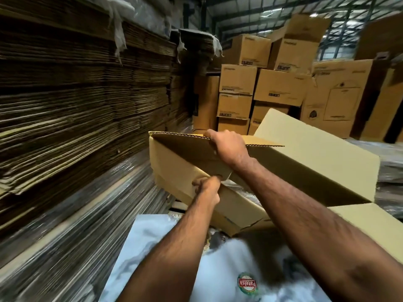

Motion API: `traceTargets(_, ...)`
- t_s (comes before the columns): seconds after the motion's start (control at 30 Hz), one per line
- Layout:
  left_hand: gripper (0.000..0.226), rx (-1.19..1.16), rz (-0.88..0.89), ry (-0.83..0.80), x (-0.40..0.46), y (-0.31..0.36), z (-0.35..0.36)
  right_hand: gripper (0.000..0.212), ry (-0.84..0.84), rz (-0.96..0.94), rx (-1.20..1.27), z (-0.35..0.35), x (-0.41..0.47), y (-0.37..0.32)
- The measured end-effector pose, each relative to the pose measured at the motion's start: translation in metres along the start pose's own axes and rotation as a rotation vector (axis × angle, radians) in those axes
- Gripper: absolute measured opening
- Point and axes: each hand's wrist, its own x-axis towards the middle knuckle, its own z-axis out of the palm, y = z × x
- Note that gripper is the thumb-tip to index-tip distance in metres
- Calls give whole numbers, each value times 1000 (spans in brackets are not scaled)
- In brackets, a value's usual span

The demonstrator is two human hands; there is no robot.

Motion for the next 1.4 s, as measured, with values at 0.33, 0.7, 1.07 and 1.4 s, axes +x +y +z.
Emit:
traceTargets(0.33, 18, -57, -119, -159, -18, -37, -92, 23, -86, -16, 54, 45, -81, 9)
traceTargets(0.7, 80, 462, 378, 497, -4, -24, -208, 20, -132, -24, 202, 61, -134, -20)
traceTargets(1.07, 40, 338, 247, -13, -46, 5, -266, 42, -211, -2, 232, 71, -172, -59)
traceTargets(1.4, 27, 173, -35, -147, -106, 17, -252, 46, -428, -79, 227, 60, -207, -53)
